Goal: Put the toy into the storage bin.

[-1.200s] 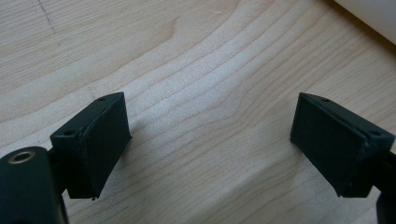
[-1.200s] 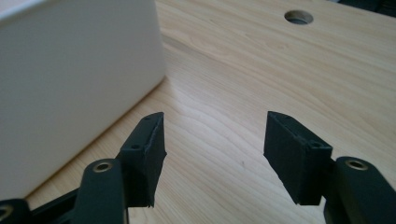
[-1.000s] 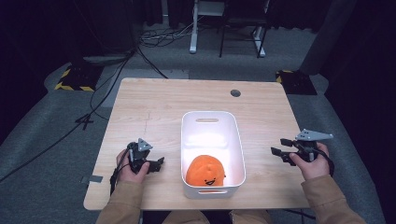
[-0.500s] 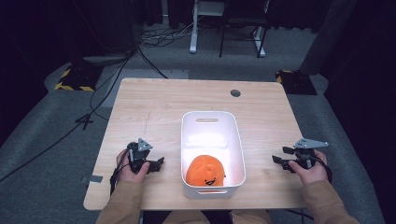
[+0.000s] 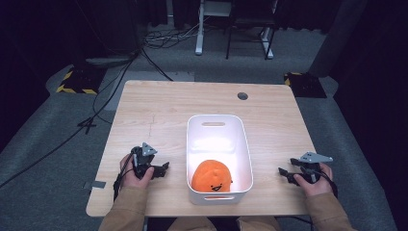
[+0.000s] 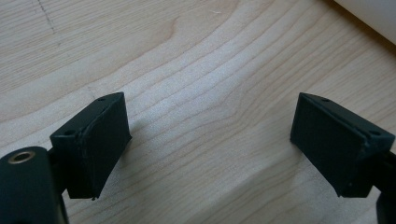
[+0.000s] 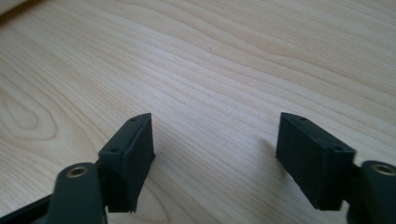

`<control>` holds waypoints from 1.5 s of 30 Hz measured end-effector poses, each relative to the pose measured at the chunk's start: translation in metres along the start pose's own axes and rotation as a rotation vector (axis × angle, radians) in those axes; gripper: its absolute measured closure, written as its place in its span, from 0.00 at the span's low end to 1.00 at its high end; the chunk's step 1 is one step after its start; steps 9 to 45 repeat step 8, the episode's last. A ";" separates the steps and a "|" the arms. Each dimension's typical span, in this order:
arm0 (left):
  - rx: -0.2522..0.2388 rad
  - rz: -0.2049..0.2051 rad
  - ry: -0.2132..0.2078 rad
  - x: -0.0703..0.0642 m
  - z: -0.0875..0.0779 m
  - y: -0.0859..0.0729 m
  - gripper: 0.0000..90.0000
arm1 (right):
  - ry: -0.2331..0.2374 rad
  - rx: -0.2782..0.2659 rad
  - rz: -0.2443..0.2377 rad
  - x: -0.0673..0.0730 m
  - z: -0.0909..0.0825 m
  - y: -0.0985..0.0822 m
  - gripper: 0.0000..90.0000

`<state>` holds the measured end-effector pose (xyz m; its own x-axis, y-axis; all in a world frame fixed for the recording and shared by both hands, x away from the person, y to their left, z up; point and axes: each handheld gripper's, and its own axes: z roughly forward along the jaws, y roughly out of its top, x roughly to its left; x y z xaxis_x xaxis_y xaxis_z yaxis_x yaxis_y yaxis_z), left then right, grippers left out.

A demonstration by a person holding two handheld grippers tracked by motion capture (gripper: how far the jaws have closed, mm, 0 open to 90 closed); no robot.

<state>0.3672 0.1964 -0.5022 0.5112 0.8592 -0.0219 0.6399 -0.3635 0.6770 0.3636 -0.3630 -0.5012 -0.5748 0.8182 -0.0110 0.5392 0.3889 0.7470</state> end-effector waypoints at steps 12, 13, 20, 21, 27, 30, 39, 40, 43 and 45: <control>0.000 0.000 0.000 0.000 0.000 0.000 0.14 | 0.006 0.011 -0.002 0.002 0.003 0.000 0.16; 0.000 0.000 0.000 0.000 0.000 0.000 0.14 | 0.006 0.011 -0.002 0.002 0.003 0.000 0.16; 0.000 0.000 0.000 0.000 0.000 0.000 0.14 | 0.006 0.011 -0.002 0.002 0.003 0.000 0.16; 0.000 0.000 0.000 0.000 0.000 0.000 0.14 | 0.006 0.011 -0.002 0.002 0.003 0.000 0.16; 0.000 0.000 0.000 0.000 0.000 0.000 0.14 | 0.006 0.011 -0.002 0.002 0.003 0.000 0.16; 0.000 0.000 0.000 0.000 0.000 0.000 0.14 | 0.006 0.011 -0.002 0.002 0.003 0.000 0.16; 0.000 0.000 0.000 0.000 0.000 0.000 0.14 | 0.006 0.011 -0.002 0.002 0.003 0.000 0.16; 0.000 0.000 0.000 0.000 0.000 0.000 0.14 | 0.006 0.011 -0.002 0.002 0.003 0.000 0.16; 0.000 0.000 0.000 0.000 0.000 0.000 0.14 | 0.006 0.011 -0.002 0.002 0.003 0.000 0.16; 0.000 0.000 0.000 0.000 0.000 0.000 0.14 | 0.006 0.011 -0.002 0.002 0.003 0.000 0.16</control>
